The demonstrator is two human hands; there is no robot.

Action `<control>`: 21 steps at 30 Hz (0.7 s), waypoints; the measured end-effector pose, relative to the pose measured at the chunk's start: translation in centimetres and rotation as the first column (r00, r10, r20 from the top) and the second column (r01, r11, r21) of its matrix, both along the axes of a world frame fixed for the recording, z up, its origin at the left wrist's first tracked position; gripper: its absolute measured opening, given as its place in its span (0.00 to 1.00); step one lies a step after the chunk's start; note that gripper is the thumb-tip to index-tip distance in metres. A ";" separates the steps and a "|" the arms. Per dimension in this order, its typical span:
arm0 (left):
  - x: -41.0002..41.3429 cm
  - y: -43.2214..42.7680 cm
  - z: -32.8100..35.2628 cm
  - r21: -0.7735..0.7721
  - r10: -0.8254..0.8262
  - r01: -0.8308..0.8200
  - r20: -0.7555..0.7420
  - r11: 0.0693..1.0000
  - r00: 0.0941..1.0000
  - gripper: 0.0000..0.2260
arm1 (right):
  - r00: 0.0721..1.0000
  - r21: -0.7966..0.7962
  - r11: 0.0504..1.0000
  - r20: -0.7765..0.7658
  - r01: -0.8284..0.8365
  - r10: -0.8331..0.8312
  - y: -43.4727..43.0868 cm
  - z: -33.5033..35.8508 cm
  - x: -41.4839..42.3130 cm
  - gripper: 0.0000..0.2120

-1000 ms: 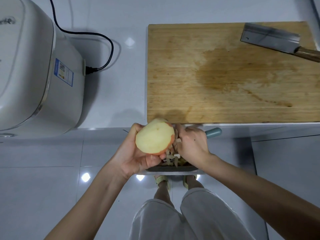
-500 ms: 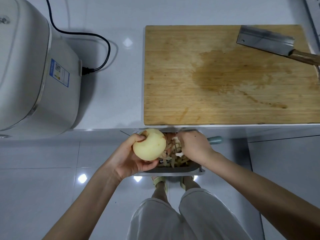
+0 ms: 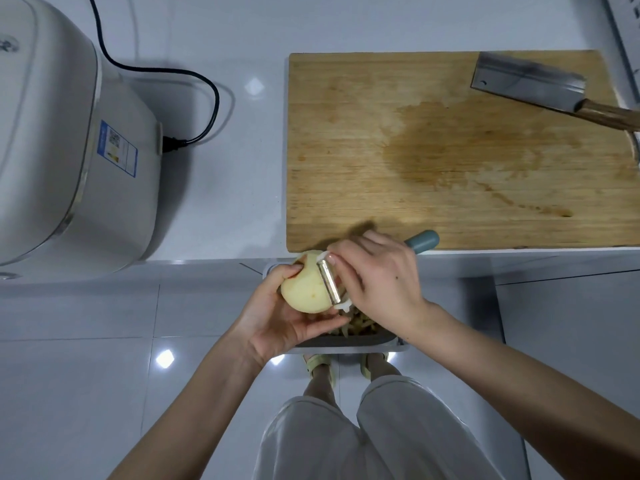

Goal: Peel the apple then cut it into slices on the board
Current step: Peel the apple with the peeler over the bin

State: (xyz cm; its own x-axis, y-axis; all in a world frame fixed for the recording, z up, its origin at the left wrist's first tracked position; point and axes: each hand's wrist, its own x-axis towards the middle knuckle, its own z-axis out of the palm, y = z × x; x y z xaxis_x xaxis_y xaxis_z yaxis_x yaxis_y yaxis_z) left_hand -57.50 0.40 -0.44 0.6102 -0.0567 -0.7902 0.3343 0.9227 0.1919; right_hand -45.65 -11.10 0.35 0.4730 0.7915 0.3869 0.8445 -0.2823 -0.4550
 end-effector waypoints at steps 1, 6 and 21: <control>0.1 -0.1 0.1 0.017 0.008 -0.008 0.001 1.000 1.000 0.13 | 1.000 0.003 1.000 0.028 -0.003 0.003 0.1 0.2 -0.1 0.10; 0.3 -0.7 0.3 0.053 0.008 -0.006 -0.049 0.999 0.999 0.13 | 0.997 -0.002 1.000 0.081 0.010 -0.009 0.5 0.6 -0.3 0.09; -0.6 1.5 1.4 -0.075 -0.033 0.042 0.124 0.996 0.992 0.22 | 0.797 -0.414 0.905 -0.511 0.100 -0.321 -1.0 -1.4 0.2 0.11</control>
State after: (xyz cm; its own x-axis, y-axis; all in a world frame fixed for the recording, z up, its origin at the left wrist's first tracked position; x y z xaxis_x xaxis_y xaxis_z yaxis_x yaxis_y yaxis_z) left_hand -58.06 1.92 1.01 0.6984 -0.1394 -0.7020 0.3474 0.9236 0.1622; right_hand -45.46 -12.08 -1.06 0.6864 0.6721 -0.2778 0.3739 -0.6537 -0.6579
